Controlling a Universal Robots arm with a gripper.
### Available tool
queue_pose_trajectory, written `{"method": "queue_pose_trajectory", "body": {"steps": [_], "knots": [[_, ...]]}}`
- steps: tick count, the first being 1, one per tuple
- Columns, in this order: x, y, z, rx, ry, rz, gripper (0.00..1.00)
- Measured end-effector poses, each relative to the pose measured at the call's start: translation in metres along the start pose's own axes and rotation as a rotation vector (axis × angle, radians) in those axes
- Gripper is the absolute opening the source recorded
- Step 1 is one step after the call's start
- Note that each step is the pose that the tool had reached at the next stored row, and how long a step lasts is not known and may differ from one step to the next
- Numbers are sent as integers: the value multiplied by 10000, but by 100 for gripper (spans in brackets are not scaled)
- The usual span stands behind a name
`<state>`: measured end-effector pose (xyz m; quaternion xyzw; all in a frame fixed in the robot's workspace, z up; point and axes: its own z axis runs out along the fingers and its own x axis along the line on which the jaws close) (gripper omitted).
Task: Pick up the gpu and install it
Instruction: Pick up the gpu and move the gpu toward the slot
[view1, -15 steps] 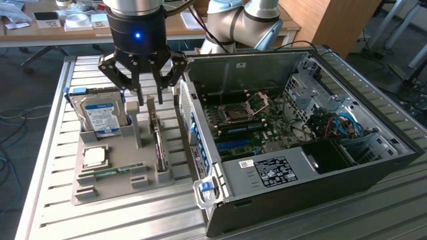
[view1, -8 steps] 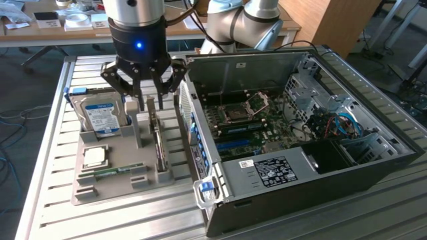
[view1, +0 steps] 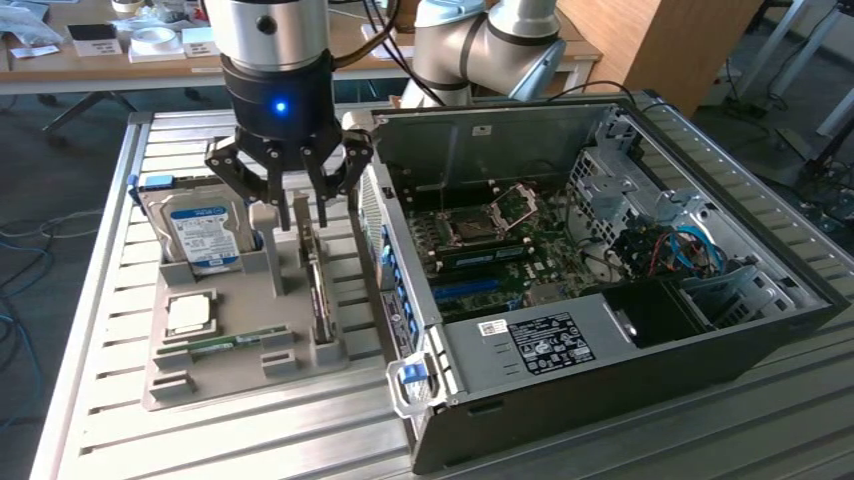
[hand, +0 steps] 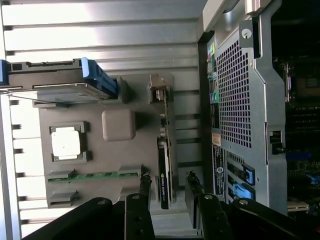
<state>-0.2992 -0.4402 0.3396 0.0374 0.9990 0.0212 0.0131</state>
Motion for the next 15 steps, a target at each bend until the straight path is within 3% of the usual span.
{"method": "queue_pose_trajectory", "body": {"steps": [15], "knots": [[3,6,95,0,0,0,42]]}}
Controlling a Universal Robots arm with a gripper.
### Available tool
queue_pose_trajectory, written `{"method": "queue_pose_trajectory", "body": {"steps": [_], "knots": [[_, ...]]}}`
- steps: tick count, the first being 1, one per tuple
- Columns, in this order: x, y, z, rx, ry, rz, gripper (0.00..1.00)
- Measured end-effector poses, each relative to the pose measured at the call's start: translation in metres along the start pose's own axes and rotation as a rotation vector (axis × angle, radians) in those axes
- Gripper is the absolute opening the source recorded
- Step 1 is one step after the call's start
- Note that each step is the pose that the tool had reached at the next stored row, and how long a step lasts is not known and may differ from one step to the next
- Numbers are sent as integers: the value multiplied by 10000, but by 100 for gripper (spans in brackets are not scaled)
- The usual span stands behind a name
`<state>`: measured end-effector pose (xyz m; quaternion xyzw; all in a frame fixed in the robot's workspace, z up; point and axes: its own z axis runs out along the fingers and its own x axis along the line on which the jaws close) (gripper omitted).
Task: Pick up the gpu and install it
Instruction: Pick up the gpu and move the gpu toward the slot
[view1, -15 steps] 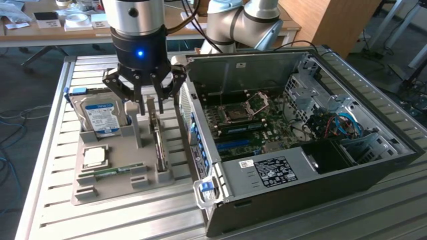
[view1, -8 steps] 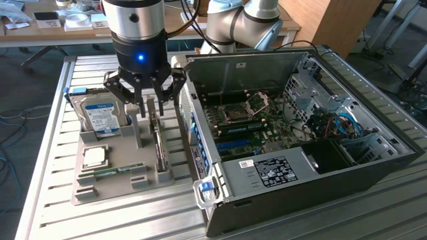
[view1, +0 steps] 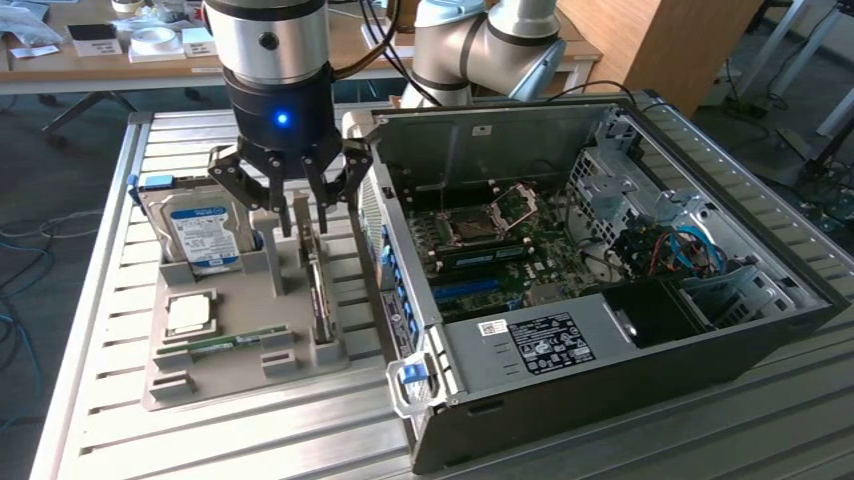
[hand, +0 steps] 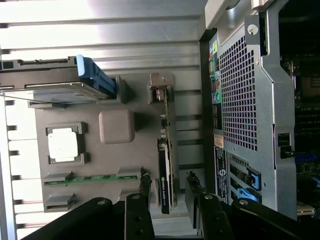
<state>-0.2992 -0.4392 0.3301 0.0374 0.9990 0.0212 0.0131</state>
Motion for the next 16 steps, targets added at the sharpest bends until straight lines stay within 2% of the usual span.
{"method": "queue_pose_trajectory", "body": {"steps": [16], "knots": [[1,-1,50,-3,-3,0,42]]}}
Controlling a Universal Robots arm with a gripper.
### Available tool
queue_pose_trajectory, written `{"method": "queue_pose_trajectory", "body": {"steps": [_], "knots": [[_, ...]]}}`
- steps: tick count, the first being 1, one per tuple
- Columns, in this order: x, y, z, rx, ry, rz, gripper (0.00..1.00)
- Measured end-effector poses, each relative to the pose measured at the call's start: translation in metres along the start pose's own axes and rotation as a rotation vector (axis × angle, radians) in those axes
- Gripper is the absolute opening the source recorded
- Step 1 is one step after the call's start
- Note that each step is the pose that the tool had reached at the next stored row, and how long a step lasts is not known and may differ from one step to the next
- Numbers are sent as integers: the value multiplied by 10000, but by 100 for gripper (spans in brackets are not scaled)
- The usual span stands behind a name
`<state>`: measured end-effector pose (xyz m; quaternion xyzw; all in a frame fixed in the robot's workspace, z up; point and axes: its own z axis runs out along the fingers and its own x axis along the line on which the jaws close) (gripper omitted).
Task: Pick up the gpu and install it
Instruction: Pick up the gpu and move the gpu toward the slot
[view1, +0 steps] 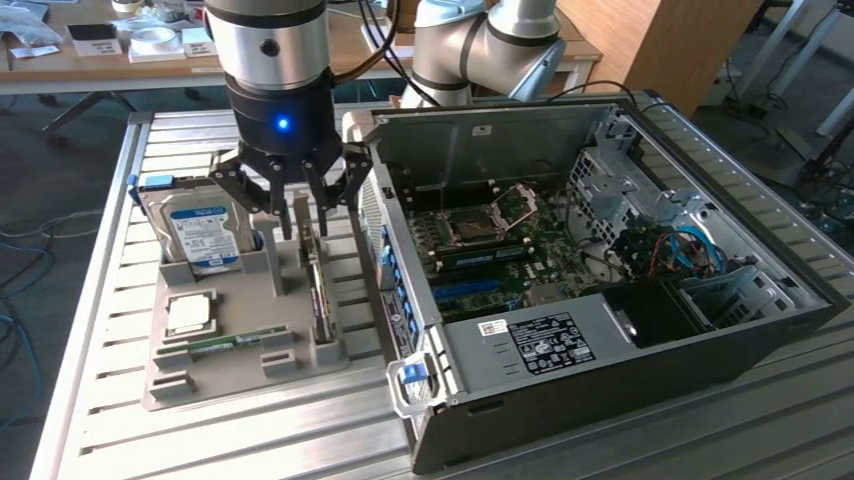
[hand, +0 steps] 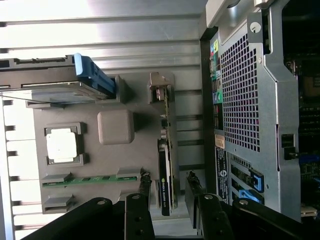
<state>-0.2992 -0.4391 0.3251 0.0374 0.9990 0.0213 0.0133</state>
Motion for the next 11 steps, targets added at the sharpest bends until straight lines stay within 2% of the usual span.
{"method": "queue_pose_trajectory", "body": {"steps": [7,11], "knots": [[2,-4,75,2,-5,0,42],[3,-4,84,5,-2,0,42]]}}
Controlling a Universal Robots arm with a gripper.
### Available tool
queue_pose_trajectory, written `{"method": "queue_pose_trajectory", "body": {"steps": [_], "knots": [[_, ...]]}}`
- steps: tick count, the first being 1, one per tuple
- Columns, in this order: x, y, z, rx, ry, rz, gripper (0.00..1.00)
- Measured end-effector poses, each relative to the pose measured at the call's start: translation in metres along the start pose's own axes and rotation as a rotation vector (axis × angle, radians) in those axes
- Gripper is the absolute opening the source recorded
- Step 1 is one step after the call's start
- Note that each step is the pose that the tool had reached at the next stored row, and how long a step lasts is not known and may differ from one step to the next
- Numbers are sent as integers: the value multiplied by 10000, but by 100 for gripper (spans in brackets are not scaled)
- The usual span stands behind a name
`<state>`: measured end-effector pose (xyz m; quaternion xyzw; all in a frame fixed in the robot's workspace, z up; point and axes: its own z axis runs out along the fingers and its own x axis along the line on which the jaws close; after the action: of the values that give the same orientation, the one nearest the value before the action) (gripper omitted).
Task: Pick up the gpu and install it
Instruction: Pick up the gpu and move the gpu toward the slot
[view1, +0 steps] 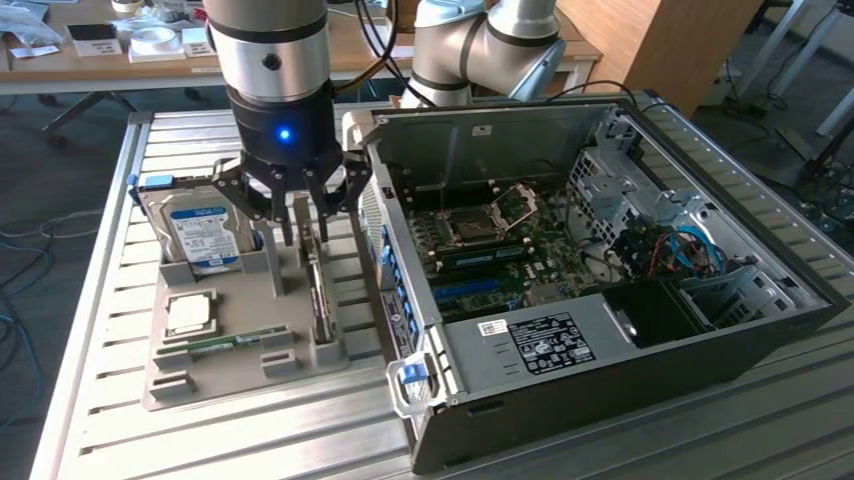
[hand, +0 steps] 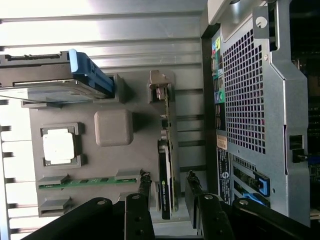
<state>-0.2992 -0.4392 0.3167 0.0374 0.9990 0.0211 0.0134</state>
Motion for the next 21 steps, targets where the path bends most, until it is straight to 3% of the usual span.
{"method": "queue_pose_trajectory", "body": {"steps": [21], "knots": [[2,-2,72,0,-4,0,42]]}}
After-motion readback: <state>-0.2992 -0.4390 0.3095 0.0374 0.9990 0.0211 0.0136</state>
